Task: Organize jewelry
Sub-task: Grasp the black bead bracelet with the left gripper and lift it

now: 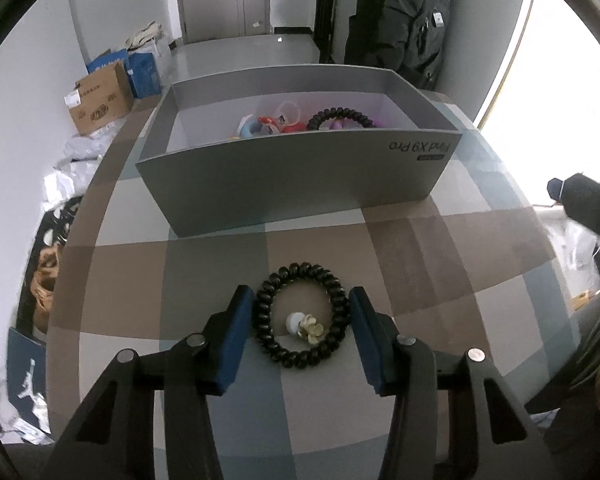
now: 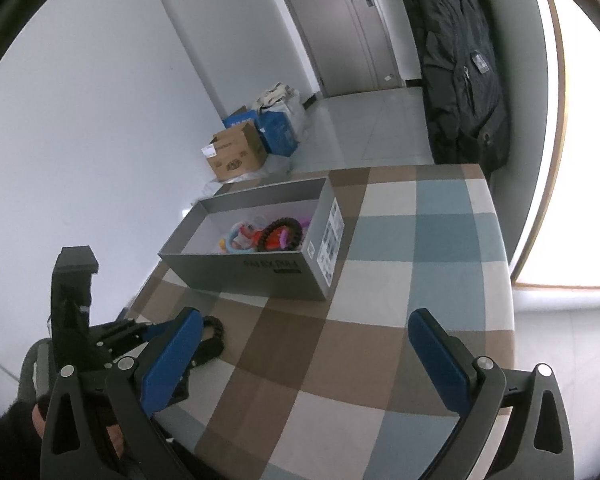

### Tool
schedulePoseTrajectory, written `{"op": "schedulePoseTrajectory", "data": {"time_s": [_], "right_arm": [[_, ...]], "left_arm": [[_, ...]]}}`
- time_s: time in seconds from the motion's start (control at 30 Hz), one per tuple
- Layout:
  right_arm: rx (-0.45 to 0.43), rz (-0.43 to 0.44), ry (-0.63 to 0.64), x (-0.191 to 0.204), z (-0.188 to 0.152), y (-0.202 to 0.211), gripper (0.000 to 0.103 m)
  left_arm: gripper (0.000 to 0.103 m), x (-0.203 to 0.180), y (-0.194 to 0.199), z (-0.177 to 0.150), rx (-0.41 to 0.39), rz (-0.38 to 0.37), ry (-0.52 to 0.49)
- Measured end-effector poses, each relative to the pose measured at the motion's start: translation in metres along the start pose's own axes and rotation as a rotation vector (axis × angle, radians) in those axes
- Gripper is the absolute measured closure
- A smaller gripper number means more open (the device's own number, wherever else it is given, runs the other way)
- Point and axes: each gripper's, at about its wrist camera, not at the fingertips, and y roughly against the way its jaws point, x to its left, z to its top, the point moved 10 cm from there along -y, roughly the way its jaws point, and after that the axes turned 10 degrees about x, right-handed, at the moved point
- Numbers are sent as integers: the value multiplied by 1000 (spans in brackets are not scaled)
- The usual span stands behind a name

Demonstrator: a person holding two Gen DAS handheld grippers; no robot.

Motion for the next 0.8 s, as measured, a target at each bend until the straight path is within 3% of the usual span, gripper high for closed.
{"op": "schedulePoseTrajectory", "data": {"time_s": [0.33, 0.53, 0.8], "right_arm": [[13, -12, 11, 4, -4, -4, 0], [35, 19, 37, 18, -9, -8, 0], [60, 91, 142, 59, -20, -19, 1]], "left_arm": [[64, 6, 14, 14, -37, -156, 113], [64, 11, 46, 28, -126, -314, 199], [64, 40, 75, 45, -239, -376, 281]]}}
